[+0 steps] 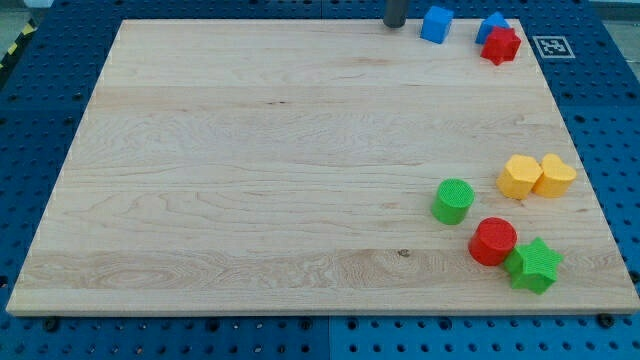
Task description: Move the blue cube closer to the triangle
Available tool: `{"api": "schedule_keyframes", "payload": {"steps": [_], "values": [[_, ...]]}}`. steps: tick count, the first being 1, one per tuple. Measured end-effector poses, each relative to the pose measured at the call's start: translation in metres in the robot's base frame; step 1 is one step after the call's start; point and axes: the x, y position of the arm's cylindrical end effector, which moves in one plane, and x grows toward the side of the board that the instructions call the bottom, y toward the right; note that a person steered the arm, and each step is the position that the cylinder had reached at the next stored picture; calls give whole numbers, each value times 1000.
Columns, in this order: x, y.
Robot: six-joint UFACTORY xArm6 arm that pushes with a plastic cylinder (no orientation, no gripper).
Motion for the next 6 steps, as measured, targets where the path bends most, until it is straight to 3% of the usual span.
{"api": "schedule_keyframes", "payload": {"steps": [2, 5, 6], "values": [[-1, 71], [-1, 63], [1, 29]]}}
